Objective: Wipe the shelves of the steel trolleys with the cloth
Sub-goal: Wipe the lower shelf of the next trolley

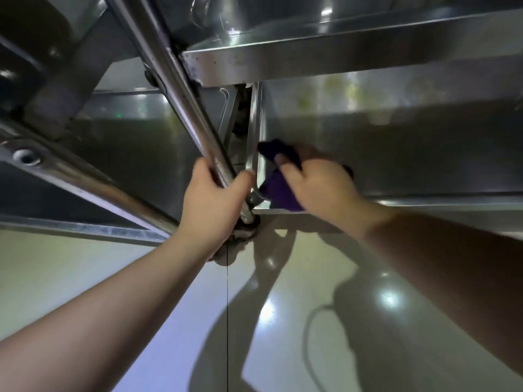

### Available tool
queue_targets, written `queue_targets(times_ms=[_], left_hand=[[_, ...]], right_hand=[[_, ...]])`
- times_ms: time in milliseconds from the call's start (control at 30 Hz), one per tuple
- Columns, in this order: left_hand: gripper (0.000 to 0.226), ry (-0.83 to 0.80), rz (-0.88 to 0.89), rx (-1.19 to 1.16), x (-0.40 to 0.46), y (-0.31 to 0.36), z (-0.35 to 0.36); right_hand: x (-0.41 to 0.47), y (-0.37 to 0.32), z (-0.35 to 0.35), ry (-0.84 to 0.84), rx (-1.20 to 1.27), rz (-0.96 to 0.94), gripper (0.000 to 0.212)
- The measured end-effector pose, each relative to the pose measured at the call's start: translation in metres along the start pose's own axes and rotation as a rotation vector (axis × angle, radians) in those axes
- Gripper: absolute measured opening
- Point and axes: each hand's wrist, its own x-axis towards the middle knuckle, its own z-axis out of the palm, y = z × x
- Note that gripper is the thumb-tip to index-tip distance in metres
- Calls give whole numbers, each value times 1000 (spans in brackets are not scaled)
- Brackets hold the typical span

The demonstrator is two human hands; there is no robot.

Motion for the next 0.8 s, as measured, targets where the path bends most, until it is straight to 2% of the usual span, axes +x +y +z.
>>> queue_targets(times_ms=[100,167,300,367,633,800], left_hand=[[24,67,60,-167,19,7,10],[20,81,89,-270,27,8,16],[26,144,100,-373,33,6,26],[28,168,105,-390,34,4,29],[28,126,198,-366,37,1,27],[27,101,215,-380,39,-2,26]], right_hand=[[-12,-5,39,-300,-193,-124,48],[-10,-3,59,-450,-284,-174,58],[12,5,73,-532,-272,-160,62],[32,8,77,-533,-280,-149,62],[110,10,99,-351,-362,-38,65],[115,53,64,-320,-394,93,65]])
